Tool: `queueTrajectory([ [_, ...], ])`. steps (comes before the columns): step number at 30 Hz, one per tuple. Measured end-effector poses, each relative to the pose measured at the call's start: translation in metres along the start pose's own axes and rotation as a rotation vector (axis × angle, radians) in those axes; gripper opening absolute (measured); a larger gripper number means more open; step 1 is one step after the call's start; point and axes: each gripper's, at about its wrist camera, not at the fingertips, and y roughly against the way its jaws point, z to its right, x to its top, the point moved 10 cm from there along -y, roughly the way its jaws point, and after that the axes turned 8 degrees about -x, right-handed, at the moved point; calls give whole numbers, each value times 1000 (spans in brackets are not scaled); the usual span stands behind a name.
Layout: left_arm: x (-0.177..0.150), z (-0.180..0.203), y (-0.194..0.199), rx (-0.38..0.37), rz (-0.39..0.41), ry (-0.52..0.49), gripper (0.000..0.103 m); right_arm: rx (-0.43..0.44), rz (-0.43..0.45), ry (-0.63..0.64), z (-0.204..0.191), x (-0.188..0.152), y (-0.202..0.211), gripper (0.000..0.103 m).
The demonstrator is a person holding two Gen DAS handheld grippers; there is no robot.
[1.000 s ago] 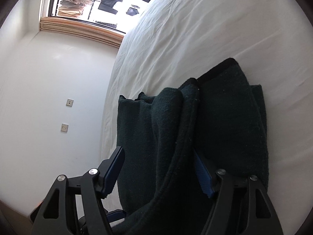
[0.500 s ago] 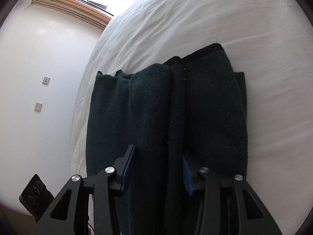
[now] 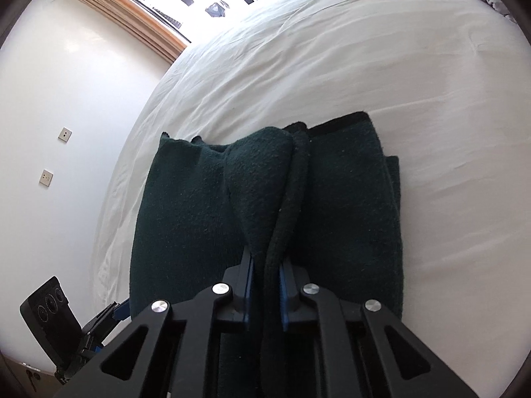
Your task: Fold small clothes
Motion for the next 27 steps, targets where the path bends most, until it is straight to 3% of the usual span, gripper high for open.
queueTrajectory([
  [6, 16, 14, -8, -15, 29, -44, 74, 9, 79, -78, 19, 7, 15, 11],
  [15, 25, 28, -10, -32, 56, -103, 74, 65, 109, -174, 48, -6, 26, 11],
  [23, 22, 29, -27, 14, 34, -156, 76, 53, 73, -200, 66, 0, 10, 10],
  [27, 8, 18, -34, 39, 9, -147, 76, 100, 78, -238, 71, -2, 15, 17],
])
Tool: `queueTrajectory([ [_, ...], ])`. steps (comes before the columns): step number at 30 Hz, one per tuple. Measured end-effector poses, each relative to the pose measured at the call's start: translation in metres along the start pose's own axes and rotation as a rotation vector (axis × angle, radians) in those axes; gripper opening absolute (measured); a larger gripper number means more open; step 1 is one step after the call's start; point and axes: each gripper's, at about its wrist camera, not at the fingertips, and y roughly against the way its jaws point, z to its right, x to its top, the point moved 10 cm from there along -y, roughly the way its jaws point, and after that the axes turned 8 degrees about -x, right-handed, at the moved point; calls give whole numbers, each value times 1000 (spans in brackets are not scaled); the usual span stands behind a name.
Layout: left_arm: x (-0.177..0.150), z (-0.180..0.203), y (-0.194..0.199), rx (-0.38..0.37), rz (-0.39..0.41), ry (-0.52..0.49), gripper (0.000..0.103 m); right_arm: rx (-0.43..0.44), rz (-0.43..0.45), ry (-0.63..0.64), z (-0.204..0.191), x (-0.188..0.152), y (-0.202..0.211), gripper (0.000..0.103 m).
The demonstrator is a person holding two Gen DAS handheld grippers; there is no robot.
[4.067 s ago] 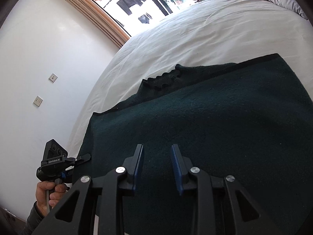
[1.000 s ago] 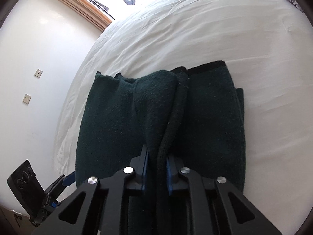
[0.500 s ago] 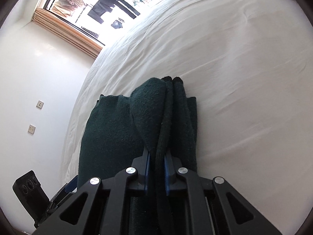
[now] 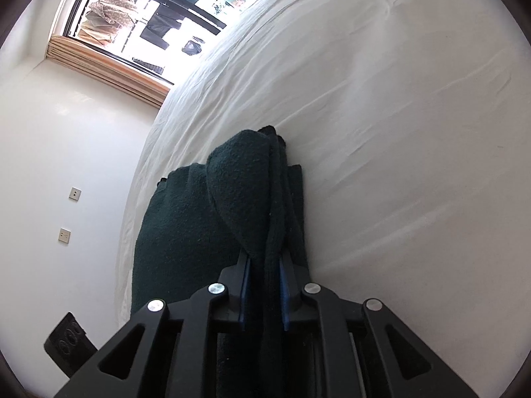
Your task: Fold small clothes
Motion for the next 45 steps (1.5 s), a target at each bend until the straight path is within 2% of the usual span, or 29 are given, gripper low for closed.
queueTrajectory([
  [1, -2, -2, 3, -19, -2, 25, 76, -27, 13, -4, 3, -1, 8, 20],
  [2, -3, -3, 5, -27, 4, 38, 76, -76, 39, 13, 4, -1, 17, 29],
  [4, 4, -5, 20, 6, 70, 16, 76, -196, 128, 66, 2, -1, 44, 29],
  [5, 8, -4, 26, 13, 102, -1, 76, -195, 158, 95, -7, -3, 55, 29],
  [8, 21, 4, 43, 20, 194, -49, 76, -111, 185, 186, -48, -24, 72, 29],
  [11, 22, 15, 37, 1, 173, -90, 76, -14, 119, 230, -77, -52, 58, 22],
  [14, 10, 18, 17, 9, 112, -120, 76, -79, 60, 260, -67, -68, 31, 16],
  [15, 6, 18, 12, 31, 102, -137, 76, -99, 45, 254, -59, -72, 23, 1],
  [17, -2, 14, 3, 67, 76, -164, 76, -107, 52, 234, -45, -73, 20, 0],
  [19, -9, 7, -2, 74, 59, -147, 76, -62, 54, 195, -37, -74, 21, 0],
  [22, -28, -11, -24, 63, -53, -74, 76, -67, 68, 213, -30, -76, 21, 0],
  [25, -32, -14, -22, 60, -55, -72, 76, -19, 81, 159, -23, -77, 23, 0],
  [26, -32, -14, -19, 70, -51, -77, 76, -4, 89, 146, -21, -77, 23, 0],
  [29, -19, -16, 6, 125, 38, -103, 76, 25, 117, 155, -19, -80, 23, 0],
  [32, 13, -14, 29, 151, 152, -136, 76, 53, 138, 167, -14, -83, 21, 0],
  [36, 58, 2, 11, 151, 174, -234, 76, 60, 170, 192, -14, -83, 18, 0],
  [37, 65, 3, -2, 141, 146, -240, 72, 62, 172, 192, -14, -83, 18, 0],
  [38, 67, 0, -16, 148, 98, -231, 57, 64, 173, 192, -13, -83, 19, 0],
  [40, 59, -12, -48, 179, -28, -201, 34, 68, 176, 192, -13, -83, 18, 0],
  [41, 57, -16, -56, 203, -46, -200, 34, 74, 175, 189, -12, -83, 17, 0],
  [45, 43, -14, -62, 283, -31, -276, 34, 83, 176, 186, -10, -83, 16, 0],
])
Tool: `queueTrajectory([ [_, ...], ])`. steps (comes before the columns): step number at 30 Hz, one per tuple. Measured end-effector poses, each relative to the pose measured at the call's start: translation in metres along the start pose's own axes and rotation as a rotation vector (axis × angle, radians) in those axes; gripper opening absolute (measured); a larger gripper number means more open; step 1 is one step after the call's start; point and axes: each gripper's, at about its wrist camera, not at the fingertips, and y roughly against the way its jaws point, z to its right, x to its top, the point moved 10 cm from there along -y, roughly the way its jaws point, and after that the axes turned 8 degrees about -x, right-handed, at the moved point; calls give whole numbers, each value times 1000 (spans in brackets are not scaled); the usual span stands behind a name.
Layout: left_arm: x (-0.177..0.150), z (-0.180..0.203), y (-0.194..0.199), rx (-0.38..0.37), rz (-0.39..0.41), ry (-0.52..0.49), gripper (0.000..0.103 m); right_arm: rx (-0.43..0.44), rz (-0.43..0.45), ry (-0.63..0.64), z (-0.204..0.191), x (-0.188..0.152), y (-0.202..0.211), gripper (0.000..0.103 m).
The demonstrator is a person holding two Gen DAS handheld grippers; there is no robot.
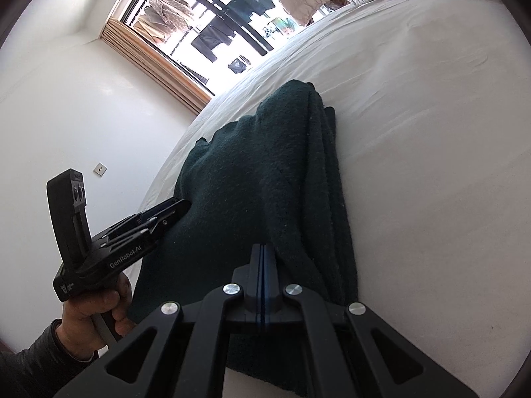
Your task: Fold small clothes
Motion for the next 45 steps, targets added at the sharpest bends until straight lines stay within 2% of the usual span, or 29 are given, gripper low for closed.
queueTrajectory([
  [19, -25, 3, 26, -4, 15, 37, 34, -96, -1, 55, -5, -11, 14, 0],
  [21, -34, 2, 36, -9, 23, 43, 35, -133, 1, 91, -8, -15, 23, 0],
  [22, -40, 0, 44, -17, 31, 60, 40, -139, 0, 95, -7, -17, 30, 1],
  [23, -46, -1, 51, -33, 36, 83, 46, -140, 2, 95, -7, -20, 38, 7],
  [25, -60, -4, 68, -76, 50, 126, 49, -122, 15, 74, -5, -19, 57, 25],
  [26, -65, -7, 75, -84, 57, 141, 54, -112, 33, 60, -3, -16, 68, 43],
  [27, -69, -13, 83, -80, 67, 161, 58, -113, 64, 45, -1, -9, 78, 66],
  [28, -69, -19, 90, -80, 85, 187, 65, -136, 99, 26, 6, 1, 86, 73],
  [29, -66, -25, 95, -92, 109, 216, 70, -152, 126, 6, 12, 10, 91, 76],
  [32, -51, -44, 97, -135, 136, 304, 81, -125, 76, -87, 28, 33, 74, 76],
  [33, -45, -46, 89, -181, 124, 333, 81, -112, 32, -116, 31, 38, 59, 76],
  [36, -39, -45, 57, -262, 15, 390, 81, -126, -68, -175, 39, 42, 18, 73],
  [38, -38, -35, 35, -379, -52, 452, 81, -96, -73, -180, 33, 48, 4, 72],
  [40, -42, -30, 14, -428, -108, 501, 81, -121, -98, -171, 28, 50, -10, 64],
  [42, -38, -31, 9, -437, -86, 523, 81, -144, -145, -133, 19, 47, -24, 43],
  [43, -38, -30, 8, -438, -89, 526, 80, -145, -166, -124, 16, 45, -29, 40],
  [44, -37, -28, 7, -443, -90, 525, 69, -153, -178, -116, 13, 45, -33, 38],
  [45, -37, -25, 5, -457, -99, 523, 65, -163, -181, -108, 12, 45, -35, 36],
])
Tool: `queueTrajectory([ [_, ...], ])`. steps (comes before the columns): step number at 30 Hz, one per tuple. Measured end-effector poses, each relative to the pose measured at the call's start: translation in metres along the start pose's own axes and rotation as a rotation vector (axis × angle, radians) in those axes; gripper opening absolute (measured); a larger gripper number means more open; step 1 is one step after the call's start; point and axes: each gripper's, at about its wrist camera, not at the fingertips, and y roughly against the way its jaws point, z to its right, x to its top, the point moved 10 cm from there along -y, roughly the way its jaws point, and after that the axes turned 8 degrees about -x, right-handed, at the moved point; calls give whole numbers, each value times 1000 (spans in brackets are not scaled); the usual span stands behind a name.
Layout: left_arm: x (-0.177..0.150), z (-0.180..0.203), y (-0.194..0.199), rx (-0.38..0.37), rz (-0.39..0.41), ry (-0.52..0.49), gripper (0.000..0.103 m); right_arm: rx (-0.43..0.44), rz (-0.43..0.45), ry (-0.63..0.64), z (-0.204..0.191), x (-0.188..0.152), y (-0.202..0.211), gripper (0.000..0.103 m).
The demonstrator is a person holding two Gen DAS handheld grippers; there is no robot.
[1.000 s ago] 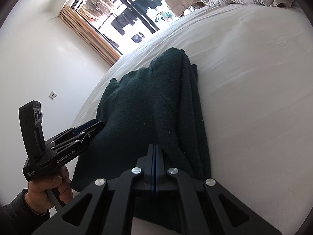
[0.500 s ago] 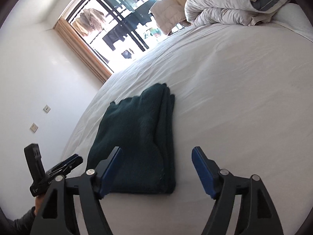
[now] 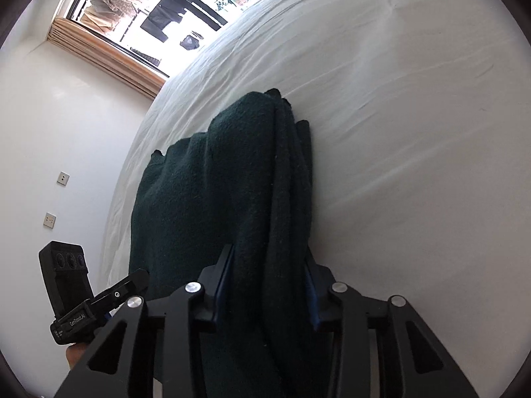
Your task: Fold small clothes
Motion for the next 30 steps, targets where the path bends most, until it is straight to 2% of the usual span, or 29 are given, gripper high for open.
queueTrajectory([
  [3, 3, 2, 0, 13, -4, -1, 50, -17, 9, -2, -2, -2, 1, 30],
  [5, 5, 3, 6, 9, 6, 0, 39, -57, 32, 44, -10, -3, 6, 29],
  [7, 8, 4, 12, 1, 15, 2, 35, -81, 52, 75, -18, -3, 12, 28],
  [10, 14, 9, 25, -10, 37, -5, 34, -60, 95, 76, -30, 3, 26, 27],
  [14, 31, 18, 56, 17, 83, -49, 33, -26, 124, 106, -52, 9, 39, 26],
  [18, 41, 9, 87, 59, 99, -79, 33, 34, 122, 101, -73, 11, 37, 26],
  [21, 40, -7, 95, 88, 95, -61, 34, 34, 103, 112, -82, 7, 25, 26],
  [23, 32, -28, 89, 97, 70, -17, 34, 15, 54, 92, -72, 0, 5, 27],
  [25, 24, -47, 80, 89, 59, 12, 40, 3, 10, 56, -55, -11, -13, 35],
  [28, 22, -62, 85, 73, 107, 39, 61, 98, 40, -18, -40, -13, -12, 42],
  [30, 19, -63, 93, 65, 121, 38, 61, 96, 51, -33, -33, -14, -5, 55],
])
